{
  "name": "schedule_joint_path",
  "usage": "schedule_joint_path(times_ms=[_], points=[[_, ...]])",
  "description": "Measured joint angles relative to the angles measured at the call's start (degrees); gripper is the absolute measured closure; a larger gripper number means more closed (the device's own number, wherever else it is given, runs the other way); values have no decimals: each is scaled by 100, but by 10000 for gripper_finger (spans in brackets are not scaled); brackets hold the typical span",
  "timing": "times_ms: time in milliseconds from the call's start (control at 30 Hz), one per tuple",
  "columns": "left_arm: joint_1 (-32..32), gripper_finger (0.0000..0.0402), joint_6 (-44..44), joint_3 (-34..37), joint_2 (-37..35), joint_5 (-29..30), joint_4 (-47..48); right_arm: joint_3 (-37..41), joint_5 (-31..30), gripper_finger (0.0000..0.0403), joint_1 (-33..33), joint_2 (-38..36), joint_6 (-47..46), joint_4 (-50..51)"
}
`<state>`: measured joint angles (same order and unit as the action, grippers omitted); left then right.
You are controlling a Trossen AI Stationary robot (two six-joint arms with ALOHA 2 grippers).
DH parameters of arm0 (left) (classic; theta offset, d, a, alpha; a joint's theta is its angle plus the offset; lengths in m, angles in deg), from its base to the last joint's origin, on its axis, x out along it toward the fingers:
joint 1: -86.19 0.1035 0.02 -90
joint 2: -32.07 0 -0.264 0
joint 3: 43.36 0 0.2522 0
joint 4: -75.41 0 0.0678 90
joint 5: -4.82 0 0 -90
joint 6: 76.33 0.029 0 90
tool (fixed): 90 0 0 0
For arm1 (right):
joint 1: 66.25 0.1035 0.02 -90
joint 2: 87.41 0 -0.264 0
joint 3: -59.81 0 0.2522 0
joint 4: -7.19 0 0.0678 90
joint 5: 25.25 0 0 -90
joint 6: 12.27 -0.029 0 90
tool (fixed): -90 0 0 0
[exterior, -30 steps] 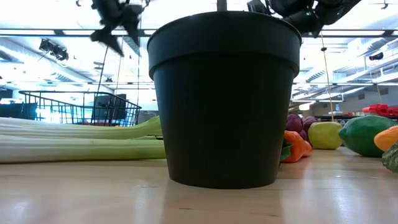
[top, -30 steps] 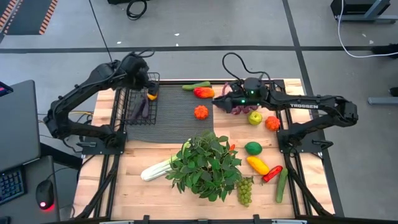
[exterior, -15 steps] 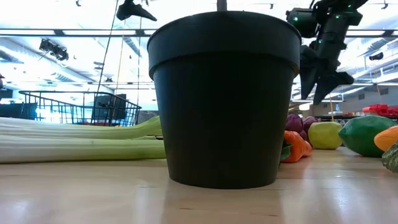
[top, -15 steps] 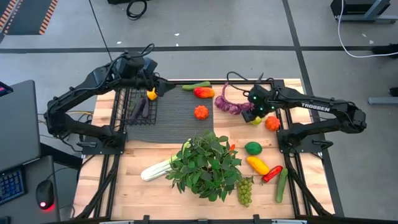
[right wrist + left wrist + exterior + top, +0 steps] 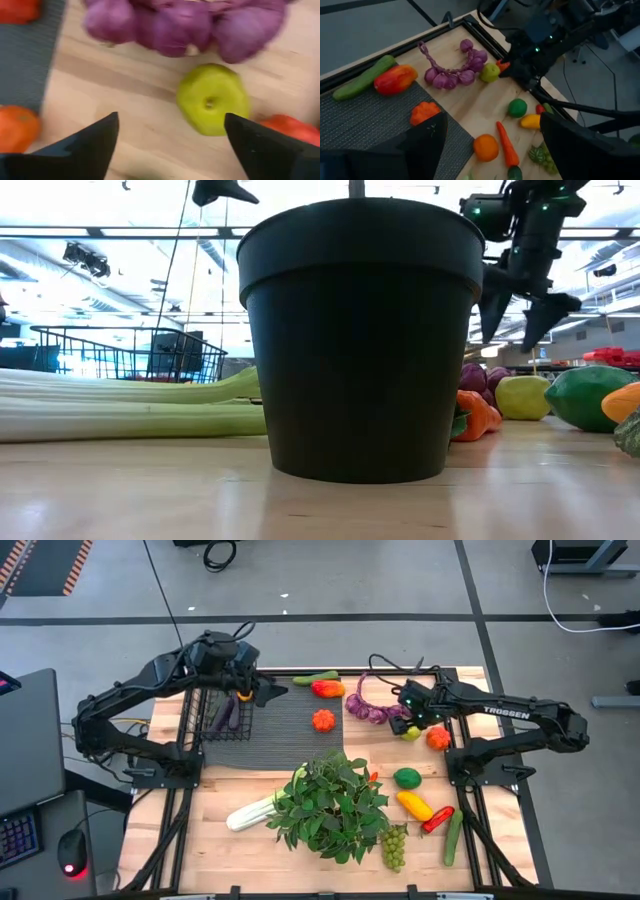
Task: Build produce basket
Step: Put the green apple into the wire basket
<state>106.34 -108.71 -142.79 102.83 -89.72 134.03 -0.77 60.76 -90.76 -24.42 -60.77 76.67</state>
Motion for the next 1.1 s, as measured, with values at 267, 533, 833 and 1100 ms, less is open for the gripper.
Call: schedule_joint_path(times_ms=[267,533,833,1100], points=[[-246,77,0,0,0,-2,3,0,-541,18,6,442,-434,626],[-447,77,4,0,-2,-4,4,0,-839,14,12,1143,-495,507],[-503,77,7,0,-4,-2,3,0,-839,19,13,1972,-212,347],[-503,77,11,0,0,27,-2,0,-314,37,13,2528,242,-17]])
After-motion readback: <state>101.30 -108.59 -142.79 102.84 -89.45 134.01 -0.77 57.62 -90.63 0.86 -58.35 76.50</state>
